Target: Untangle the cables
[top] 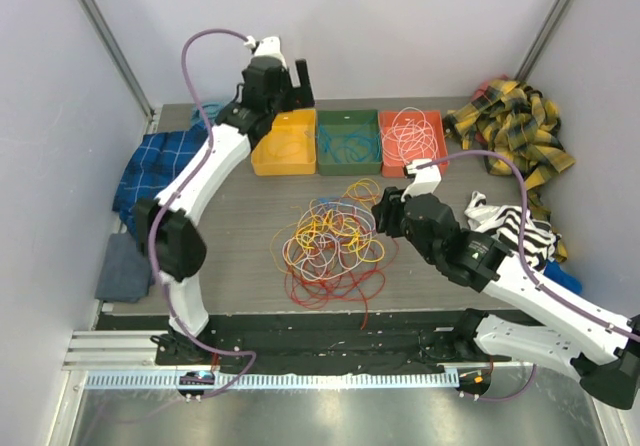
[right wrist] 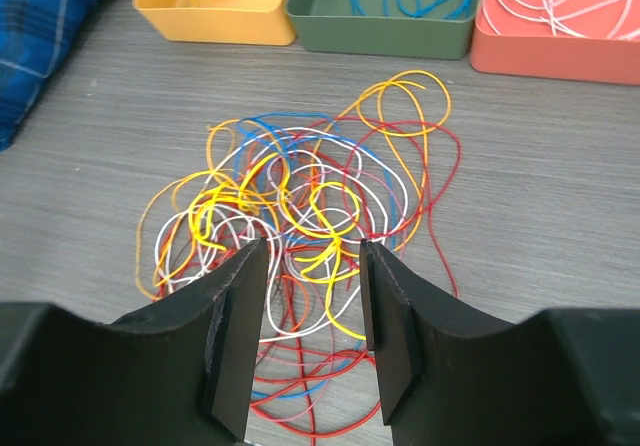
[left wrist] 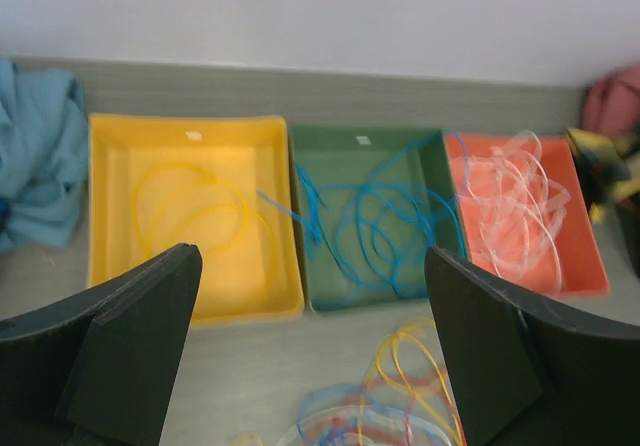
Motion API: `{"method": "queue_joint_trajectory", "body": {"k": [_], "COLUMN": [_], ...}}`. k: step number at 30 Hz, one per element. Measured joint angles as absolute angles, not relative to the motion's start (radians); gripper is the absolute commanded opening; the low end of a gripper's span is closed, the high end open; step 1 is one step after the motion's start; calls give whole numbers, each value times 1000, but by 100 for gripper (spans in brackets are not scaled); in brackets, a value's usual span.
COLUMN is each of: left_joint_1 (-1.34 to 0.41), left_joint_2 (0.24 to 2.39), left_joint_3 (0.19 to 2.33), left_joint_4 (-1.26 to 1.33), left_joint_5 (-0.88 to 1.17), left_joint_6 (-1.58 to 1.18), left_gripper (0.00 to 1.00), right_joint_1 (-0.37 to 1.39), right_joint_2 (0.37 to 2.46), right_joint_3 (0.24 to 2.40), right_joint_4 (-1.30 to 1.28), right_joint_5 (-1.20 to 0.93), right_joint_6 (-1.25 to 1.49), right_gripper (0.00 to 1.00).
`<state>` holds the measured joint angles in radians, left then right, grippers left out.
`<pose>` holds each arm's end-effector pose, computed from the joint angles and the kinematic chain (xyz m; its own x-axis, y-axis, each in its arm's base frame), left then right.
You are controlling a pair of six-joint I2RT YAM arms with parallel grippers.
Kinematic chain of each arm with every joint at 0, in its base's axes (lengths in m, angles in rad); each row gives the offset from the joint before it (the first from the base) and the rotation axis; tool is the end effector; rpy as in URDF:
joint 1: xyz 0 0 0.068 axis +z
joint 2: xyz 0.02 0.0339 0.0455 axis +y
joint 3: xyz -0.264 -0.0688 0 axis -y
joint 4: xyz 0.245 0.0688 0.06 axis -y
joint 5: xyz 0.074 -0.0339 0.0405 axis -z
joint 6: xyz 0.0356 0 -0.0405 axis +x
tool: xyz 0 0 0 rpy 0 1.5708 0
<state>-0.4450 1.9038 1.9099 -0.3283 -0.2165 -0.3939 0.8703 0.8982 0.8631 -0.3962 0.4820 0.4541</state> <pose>0.4132 -0.1886 0.3900 -0.3547 -0.2461 -0.9020 0.1087 0.9473 -0.3012 0.1405 0.1410 0.3272 -0.4203 0.1045 -0.9014 -0.2466 0.9428 0.2243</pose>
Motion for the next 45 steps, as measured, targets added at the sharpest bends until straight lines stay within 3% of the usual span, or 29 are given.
{"method": "queue_joint_trajectory", "body": {"k": [5,8,18,24,30,34,40,41,45], "left_joint_1": [-664,-807,-779,-781,-781,-780,-751,-740,-699], "left_joint_2": [1607,1537,1398,1247,1326,1417,1506,1520,1566], "left_joint_3": [1519,1368,1025,955,951,951,972,982,1017], "left_joint_4": [-303,-305,-390,-391,-376,-377,-376,-375,-366], "left_joint_5": [-296,-291,-300,-308,-307,-305,-295,-291,-272], "left_joint_6": [-465,-502,-609,-625,-620,-611,-593,-590,-582], "left_gripper": [100,100,100,97,84,82,57,45,25], "right_joint_1": [870,870,870,870,870,870,870,870,870], "right_joint_2": [949,984,920,950,965,964,953,953,953], "right_joint_3": [833,818,785,764,764,764,764,764,762], "right_joint_4": [-382,-379,-359,-351,-344,-344,-344,-344,-344], "right_joint_5": [522,522,521,490,473,473,474,474,478], "right_joint_6": [487,509,547,574,582,583,583,583,582], "right_gripper": [48,47,47,46,46,46,46,46,46]}}
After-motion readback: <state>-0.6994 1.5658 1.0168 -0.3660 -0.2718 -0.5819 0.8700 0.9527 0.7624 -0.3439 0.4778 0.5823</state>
